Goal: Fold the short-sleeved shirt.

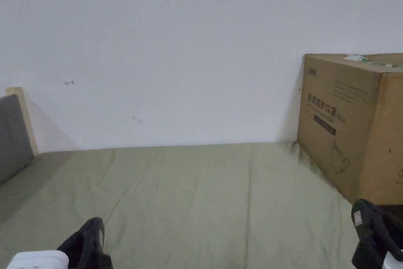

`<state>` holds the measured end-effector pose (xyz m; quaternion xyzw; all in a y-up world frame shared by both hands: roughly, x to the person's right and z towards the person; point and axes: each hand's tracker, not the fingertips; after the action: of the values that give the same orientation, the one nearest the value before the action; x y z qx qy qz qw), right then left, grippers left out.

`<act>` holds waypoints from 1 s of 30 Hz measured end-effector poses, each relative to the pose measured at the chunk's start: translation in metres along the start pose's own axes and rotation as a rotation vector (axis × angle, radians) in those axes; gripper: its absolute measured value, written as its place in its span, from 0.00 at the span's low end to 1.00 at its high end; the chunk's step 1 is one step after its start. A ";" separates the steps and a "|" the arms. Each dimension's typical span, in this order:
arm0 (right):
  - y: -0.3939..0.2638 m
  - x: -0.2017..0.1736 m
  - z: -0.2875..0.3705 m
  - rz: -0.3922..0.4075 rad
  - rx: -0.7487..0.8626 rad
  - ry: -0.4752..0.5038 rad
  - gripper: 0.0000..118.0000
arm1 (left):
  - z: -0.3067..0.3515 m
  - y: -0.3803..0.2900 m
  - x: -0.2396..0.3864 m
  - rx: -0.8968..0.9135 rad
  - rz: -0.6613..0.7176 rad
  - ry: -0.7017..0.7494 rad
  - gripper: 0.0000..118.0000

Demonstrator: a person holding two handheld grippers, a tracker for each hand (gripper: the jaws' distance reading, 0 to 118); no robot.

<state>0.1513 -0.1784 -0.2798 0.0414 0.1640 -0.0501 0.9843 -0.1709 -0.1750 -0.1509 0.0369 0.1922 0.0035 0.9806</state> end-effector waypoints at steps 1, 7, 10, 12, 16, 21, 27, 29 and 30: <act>-0.007 -0.002 0.001 0.006 -0.030 -0.004 0.00 | 0.001 -0.006 0.002 -0.003 -0.003 0.008 0.01; -0.019 -0.003 0.018 0.032 -0.081 -0.002 0.00 | 0.021 -0.009 0.001 0.010 -0.007 0.039 0.01; -0.013 -0.001 0.021 0.036 -0.064 0.001 0.00 | 0.019 -0.009 0.001 0.003 -0.039 0.040 0.01; -0.011 0.000 0.022 0.026 -0.057 -0.003 0.00 | 0.019 -0.011 0.002 -0.015 -0.027 0.038 0.01; -0.009 0.002 0.026 0.010 -0.043 -0.009 0.00 | 0.017 -0.017 0.005 -0.033 -0.033 0.049 0.01; 0.004 0.002 0.023 0.001 0.010 0.025 0.00 | 0.010 -0.016 -0.001 -0.068 -0.068 -0.010 0.01; -0.036 -0.025 -0.068 -0.057 -0.410 0.330 0.00 | -0.005 -0.025 -0.027 -0.165 0.035 -0.070 0.01; -0.085 -0.038 -0.110 -0.085 -0.722 0.402 0.00 | -0.011 -0.036 -0.036 -0.211 0.060 -0.055 0.01; -0.114 -0.046 -0.122 -0.068 -0.825 0.425 0.00 | -0.015 -0.042 -0.040 -0.234 0.060 -0.043 0.01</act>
<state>0.0566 -0.2758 -0.3871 -0.3496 0.3696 -0.0036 0.8609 -0.2144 -0.2167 -0.1528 -0.0720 0.1682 0.0544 0.9816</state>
